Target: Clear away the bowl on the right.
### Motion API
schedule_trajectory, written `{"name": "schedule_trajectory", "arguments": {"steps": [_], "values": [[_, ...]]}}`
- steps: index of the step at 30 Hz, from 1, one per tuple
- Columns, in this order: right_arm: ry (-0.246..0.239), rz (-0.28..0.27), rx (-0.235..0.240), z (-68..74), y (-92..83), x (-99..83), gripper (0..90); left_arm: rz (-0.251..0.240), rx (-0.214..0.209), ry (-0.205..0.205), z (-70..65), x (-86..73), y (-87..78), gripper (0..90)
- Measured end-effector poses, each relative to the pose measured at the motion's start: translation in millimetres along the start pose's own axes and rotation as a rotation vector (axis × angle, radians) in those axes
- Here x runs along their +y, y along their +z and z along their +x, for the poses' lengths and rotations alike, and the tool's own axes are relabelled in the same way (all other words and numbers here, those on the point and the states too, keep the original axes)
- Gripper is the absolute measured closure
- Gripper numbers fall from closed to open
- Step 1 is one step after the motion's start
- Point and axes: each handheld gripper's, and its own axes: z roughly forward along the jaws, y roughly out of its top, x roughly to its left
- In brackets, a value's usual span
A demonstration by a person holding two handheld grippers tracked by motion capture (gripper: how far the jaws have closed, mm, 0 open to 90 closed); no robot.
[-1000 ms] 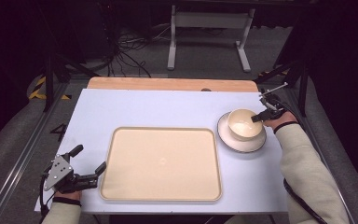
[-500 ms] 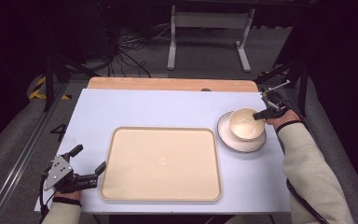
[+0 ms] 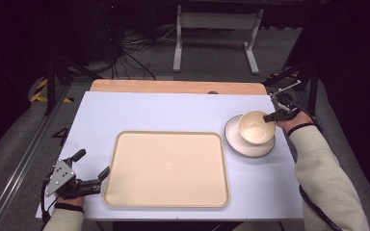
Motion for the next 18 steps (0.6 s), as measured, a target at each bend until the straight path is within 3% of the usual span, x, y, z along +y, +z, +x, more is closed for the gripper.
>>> {"name": "schedule_trajectory", "arguments": {"steps": [18], "values": [[-0.013,0.001,-0.001,10.5,-28.6,14.0,83.3,0.002,-0.002,0.000,-0.3,0.1,0.5,0.2]]}}
